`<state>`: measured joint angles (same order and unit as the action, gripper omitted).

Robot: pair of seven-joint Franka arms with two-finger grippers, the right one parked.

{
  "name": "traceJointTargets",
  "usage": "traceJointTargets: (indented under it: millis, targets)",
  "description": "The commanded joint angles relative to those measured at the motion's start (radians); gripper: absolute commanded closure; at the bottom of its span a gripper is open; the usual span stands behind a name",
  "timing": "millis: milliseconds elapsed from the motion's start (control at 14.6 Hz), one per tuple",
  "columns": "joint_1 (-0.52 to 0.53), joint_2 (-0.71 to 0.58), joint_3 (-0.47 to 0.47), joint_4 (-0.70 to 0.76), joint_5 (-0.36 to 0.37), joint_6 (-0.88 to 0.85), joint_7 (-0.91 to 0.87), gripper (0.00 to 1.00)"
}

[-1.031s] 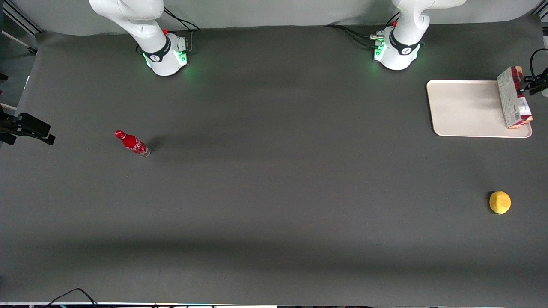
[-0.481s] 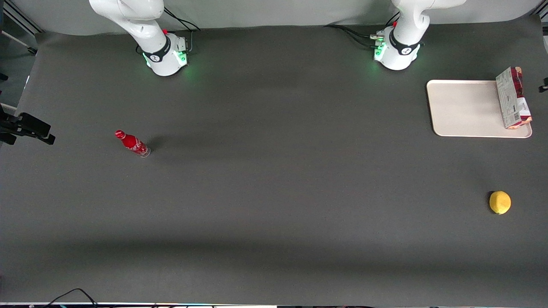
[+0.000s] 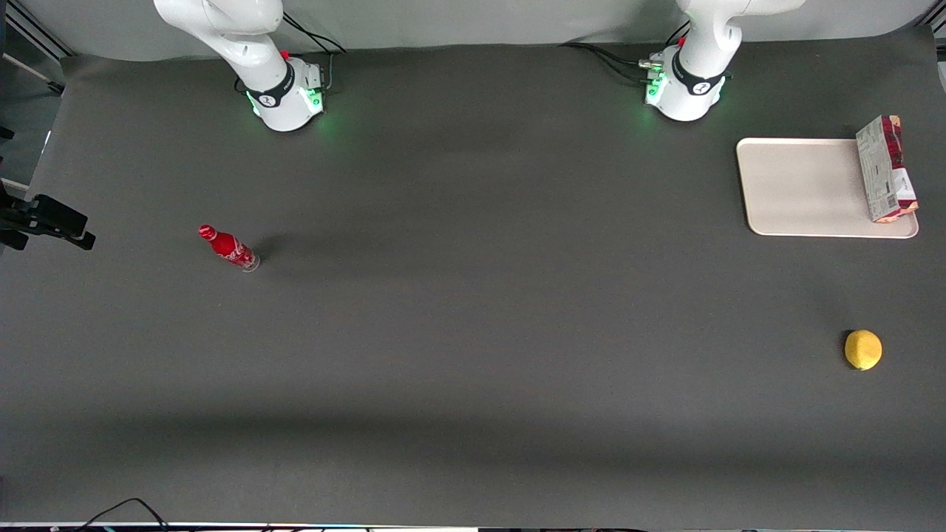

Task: Place red cookie box on tray

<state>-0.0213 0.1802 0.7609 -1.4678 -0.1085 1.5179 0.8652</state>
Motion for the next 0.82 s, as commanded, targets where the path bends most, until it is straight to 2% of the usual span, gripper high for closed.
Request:
traceJointTargets:
  millis: [0,137,275,481,618,756]
  targets:
    - [0.011,0.013,-0.173,0.232,0.009,-0.217,-0.242,0.00]
    - [0.011,-0.011,-0.300,0.274,0.009,-0.300,-0.369,0.00]
    - [0.011,-0.045,-0.446,0.265,0.016,-0.308,-0.510,0.00]
    - [0.011,-0.064,-0.613,0.233,0.049,-0.302,-0.596,0.00]
    - [0.011,-0.112,-0.696,0.151,0.064,-0.274,-0.701,0.00]
    - [0.011,-0.207,-0.725,-0.013,0.078,-0.192,-0.719,0.00]
